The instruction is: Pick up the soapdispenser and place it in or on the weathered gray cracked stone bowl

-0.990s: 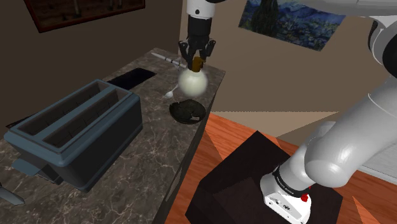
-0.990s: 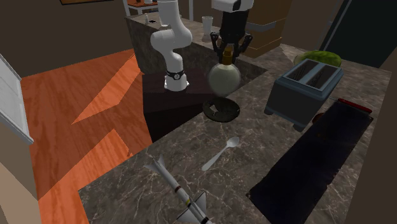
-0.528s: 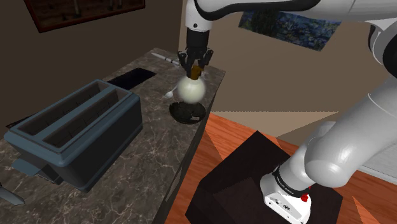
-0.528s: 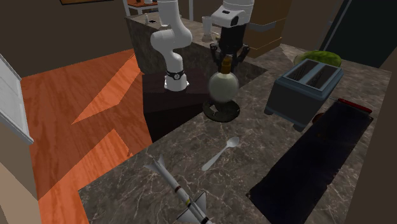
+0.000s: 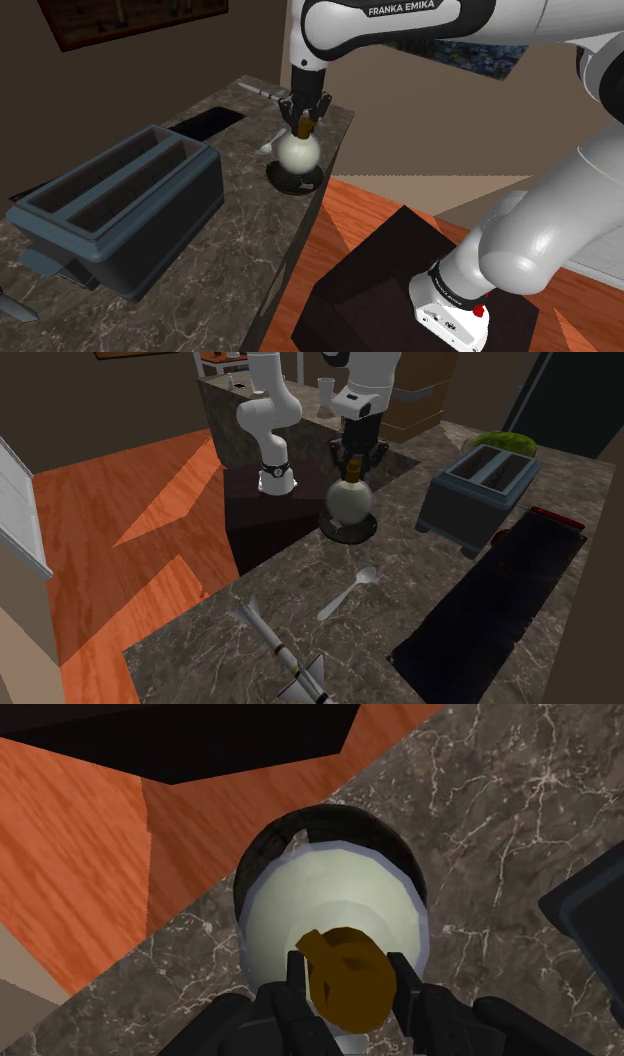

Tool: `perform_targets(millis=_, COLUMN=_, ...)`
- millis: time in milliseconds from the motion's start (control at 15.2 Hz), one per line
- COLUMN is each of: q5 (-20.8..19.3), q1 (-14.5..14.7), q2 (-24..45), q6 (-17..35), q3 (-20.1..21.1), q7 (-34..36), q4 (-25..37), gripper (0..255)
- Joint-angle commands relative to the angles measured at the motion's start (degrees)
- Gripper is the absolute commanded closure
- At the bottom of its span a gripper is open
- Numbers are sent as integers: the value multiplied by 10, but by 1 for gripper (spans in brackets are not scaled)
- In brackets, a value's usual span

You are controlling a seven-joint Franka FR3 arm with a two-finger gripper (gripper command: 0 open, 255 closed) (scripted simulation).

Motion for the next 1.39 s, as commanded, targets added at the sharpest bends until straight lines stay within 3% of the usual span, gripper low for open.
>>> perform_targets(millis=0, q5=0, q1=0, q2=4, q6=17, q3=0, q7=1, q4=-12, gripper=255)
perform_targets(millis=528, q5=-1, q1=0, q2=6, q6=25, q3=0, q7=1, q4=-19, gripper=255)
perform_targets(millis=594, q5=-1, q1=0, q2=6, q6=25, q3=0, q7=1, q4=-19, gripper=0)
perform_targets(millis=924, q5=-1, q1=0, q2=6, q6=25, q3=0, q7=1, q4=-19, gripper=0)
perform_targets(millis=1188, q5=0, q1=0, q2=2, q6=-48, q3=0, q7=1, q4=50, gripper=0)
perform_targets(millis=1320, q5=0, q1=0, q2=2, q6=-48, q3=0, q7=1, q4=50, gripper=0)
